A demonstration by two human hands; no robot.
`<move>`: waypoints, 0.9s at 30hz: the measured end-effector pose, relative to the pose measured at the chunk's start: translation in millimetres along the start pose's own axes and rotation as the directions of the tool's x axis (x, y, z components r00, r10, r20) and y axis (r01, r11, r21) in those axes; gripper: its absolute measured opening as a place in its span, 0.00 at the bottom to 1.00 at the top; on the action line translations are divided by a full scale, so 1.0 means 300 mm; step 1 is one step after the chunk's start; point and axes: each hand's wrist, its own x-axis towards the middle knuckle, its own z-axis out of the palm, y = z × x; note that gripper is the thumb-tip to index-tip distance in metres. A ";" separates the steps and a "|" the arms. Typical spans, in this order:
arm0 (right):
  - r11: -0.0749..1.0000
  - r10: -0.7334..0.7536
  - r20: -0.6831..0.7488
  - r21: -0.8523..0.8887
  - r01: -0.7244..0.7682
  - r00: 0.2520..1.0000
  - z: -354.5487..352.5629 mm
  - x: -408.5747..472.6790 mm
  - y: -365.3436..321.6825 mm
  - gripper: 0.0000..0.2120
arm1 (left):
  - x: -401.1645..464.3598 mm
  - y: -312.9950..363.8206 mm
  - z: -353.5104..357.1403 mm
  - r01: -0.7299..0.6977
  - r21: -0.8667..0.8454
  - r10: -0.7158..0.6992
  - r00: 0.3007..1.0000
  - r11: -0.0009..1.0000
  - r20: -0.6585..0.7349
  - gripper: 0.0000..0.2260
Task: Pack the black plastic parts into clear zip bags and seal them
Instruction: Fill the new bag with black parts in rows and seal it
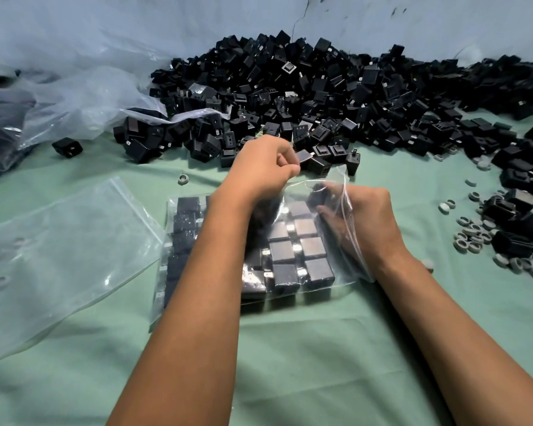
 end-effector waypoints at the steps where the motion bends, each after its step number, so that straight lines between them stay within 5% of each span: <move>1: 0.999 0.003 0.014 -0.033 -0.002 1.000 0.008 0.004 0.010 0.08 | -0.003 -0.007 -0.002 0.015 0.018 -0.016 0.999 1.000 0.033 0.04; 4: 0.999 0.011 0.046 -0.041 -0.009 0.999 0.016 0.009 0.037 0.08 | -0.007 -0.018 0.001 0.046 0.044 -0.050 0.994 0.998 0.093 0.04; 6: 0.992 0.068 0.040 0.102 -0.072 0.997 0.023 0.005 0.044 0.03 | -0.008 -0.021 0.003 0.055 0.043 -0.059 0.994 0.998 0.096 0.04; 11: 0.939 0.149 -0.053 0.320 -0.124 0.987 0.035 0.006 0.031 0.16 | -0.009 -0.018 0.021 0.075 0.061 -0.081 0.993 0.995 0.089 0.05; 21: 0.998 -0.009 0.026 0.063 0.007 1.000 0.013 0.008 0.040 0.15 | -0.010 -0.013 0.025 0.076 0.052 -0.079 0.996 0.996 0.051 0.06; 27: 0.972 0.115 -0.005 0.206 -0.111 0.993 -0.001 0.004 0.035 0.09 | -0.006 -0.021 0.014 0.083 0.048 -0.084 0.996 0.995 0.033 0.06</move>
